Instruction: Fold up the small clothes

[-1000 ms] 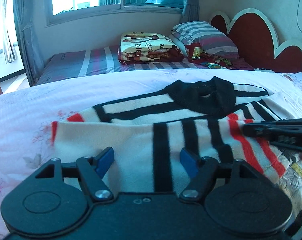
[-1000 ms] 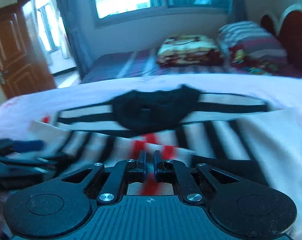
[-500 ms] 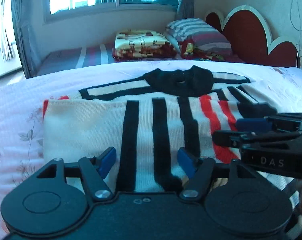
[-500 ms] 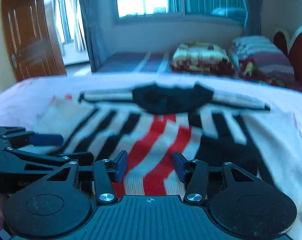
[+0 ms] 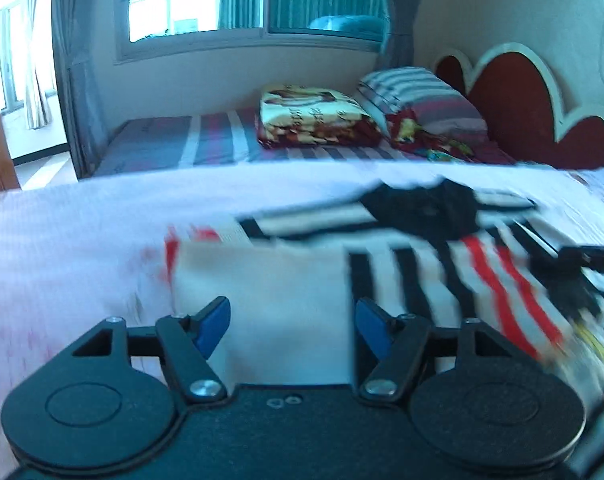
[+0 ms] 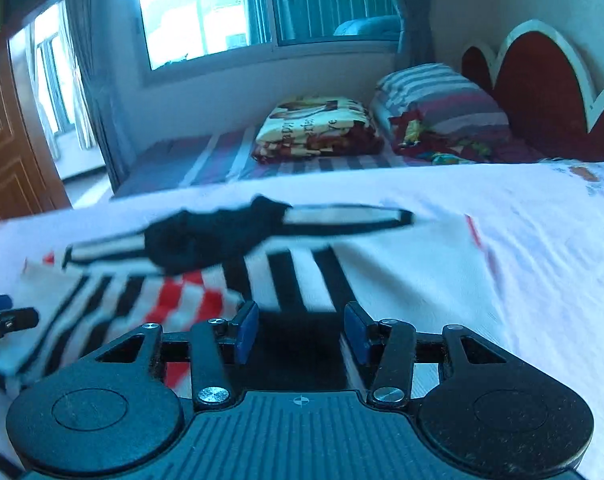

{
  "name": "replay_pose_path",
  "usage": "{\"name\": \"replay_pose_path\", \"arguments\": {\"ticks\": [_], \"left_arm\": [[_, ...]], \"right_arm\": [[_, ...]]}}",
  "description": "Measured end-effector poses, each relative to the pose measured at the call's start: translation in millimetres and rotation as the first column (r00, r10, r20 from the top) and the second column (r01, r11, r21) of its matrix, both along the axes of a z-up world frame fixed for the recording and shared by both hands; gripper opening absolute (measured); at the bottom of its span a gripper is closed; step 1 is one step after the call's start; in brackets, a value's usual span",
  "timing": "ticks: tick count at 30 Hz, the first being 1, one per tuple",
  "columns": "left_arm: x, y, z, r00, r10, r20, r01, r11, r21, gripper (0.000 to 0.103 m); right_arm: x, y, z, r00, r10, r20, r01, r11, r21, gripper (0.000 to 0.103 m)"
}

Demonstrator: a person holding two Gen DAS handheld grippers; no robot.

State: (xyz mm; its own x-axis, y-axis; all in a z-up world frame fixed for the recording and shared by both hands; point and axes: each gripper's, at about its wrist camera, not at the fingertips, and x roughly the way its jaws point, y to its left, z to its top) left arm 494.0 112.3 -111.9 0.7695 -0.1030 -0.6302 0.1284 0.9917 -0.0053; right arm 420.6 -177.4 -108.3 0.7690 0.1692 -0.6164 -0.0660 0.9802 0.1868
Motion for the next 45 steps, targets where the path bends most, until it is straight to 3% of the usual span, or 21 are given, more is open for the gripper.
{"name": "replay_pose_path", "arguments": {"ticks": [4,5,6,8,10,14,17,19,21,24,26,29,30,31,33,35,37,40,45], "left_arm": [[48.3,18.6,-11.1,0.998,0.031,-0.057,-0.032,0.999,-0.020,0.071],[56.2,21.7,-17.2,0.997,0.024,-0.074,-0.025,1.000,-0.015,0.078],[59.9,26.2,-20.7,0.998,0.011,-0.068,-0.013,0.999,-0.031,0.080],[59.8,32.4,-19.6,0.997,0.012,-0.074,-0.017,0.998,-0.059,0.079],[51.2,26.8,-9.4,0.998,0.046,-0.051,-0.046,0.999,0.004,0.073],[31.0,-4.3,-2.8,1.000,-0.029,-0.004,0.029,0.999,-0.013,0.077],[28.8,-30.5,-23.0,0.997,-0.061,-0.039,0.064,0.996,0.067,0.081],[25.6,-22.4,-25.2,0.999,-0.042,-0.021,0.042,0.999,0.018,0.083],[17.4,-15.3,-13.0,1.000,-0.006,-0.023,0.007,1.000,0.008,0.071],[-17.0,-10.8,7.2,1.000,-0.006,0.031,0.007,0.999,-0.040,0.075],[-39.8,-17.8,8.7,0.999,-0.016,0.039,0.017,0.999,-0.027,0.080],[-58.9,-30.8,-11.7,1.000,-0.017,-0.022,0.017,1.000,0.003,0.082],[-58.9,-34.0,-21.8,0.999,-0.009,-0.046,0.010,1.000,0.015,0.083],[-64.6,-35.1,-25.3,1.000,-0.012,-0.001,0.012,1.000,0.029,0.084],[-59.6,-35.9,-22.8,1.000,0.008,-0.020,-0.007,1.000,0.023,0.085],[-60.5,-36.5,-10.9,0.999,0.035,-0.025,-0.034,0.999,0.015,0.079],[-69.0,-40.3,-2.7,0.999,0.030,0.012,-0.031,0.999,0.029,0.081],[-72.0,-42.4,-15.4,0.998,0.056,-0.037,-0.055,0.998,0.031,0.081],[-74.5,-54.2,-25.2,0.994,0.109,-0.019,-0.107,0.991,0.075,0.086]], "right_arm": [[24.9,16.0,-6.0,0.998,0.068,-0.004,-0.068,0.998,0.008,0.039],[29.6,20.6,-11.8,0.995,0.095,-0.009,-0.095,0.995,-0.004,0.039],[36.7,23.8,-22.0,0.995,0.096,-0.036,-0.098,0.994,-0.054,0.039],[40.5,13.6,-28.3,0.998,0.059,-0.019,-0.059,0.998,-0.037,0.039],[40.0,10.8,-20.9,1.000,0.016,-0.012,-0.016,0.999,-0.039,0.039],[36.0,29.0,-11.3,0.994,0.106,0.028,-0.106,0.994,-0.017,0.039],[43.5,48.6,-24.6,0.987,0.153,-0.041,-0.156,0.984,-0.083,0.039],[42.5,42.0,-26.9,0.988,0.151,-0.033,-0.152,0.987,-0.054,0.039],[31.8,30.6,-15.6,0.994,0.108,-0.016,-0.109,0.993,-0.052,0.039],[-3.1,9.4,0.3,0.994,0.107,0.032,-0.107,0.994,-0.011,0.039],[-24.1,1.9,-0.4,0.993,0.114,0.023,-0.114,0.993,-0.021,0.039],[-40.7,-1.1,-14.4,0.990,0.138,-0.023,-0.139,0.988,-0.067,0.039],[-45.0,-1.3,-17.4,0.989,0.148,0.001,-0.147,0.986,-0.078,0.039],[-45.2,-0.5,-18.4,0.988,0.152,0.003,-0.152,0.985,-0.083,0.039],[-41.7,1.6,-17.3,0.987,0.158,-0.008,-0.158,0.983,-0.093,0.039],[-42.6,-4.3,-10.1,0.989,0.146,-0.010,-0.146,0.988,-0.057,0.039],[-48.6,-13.5,-5.2,0.990,0.138,0.017,-0.137,0.990,-0.041,0.039],[-49.1,-19.6,-13.1,0.989,0.146,-0.011,-0.146,0.988,-0.042,0.039],[-47.9,-25.4,-22.8,0.986,0.167,-0.019,-0.167,0.986,-0.027,0.039]]}}
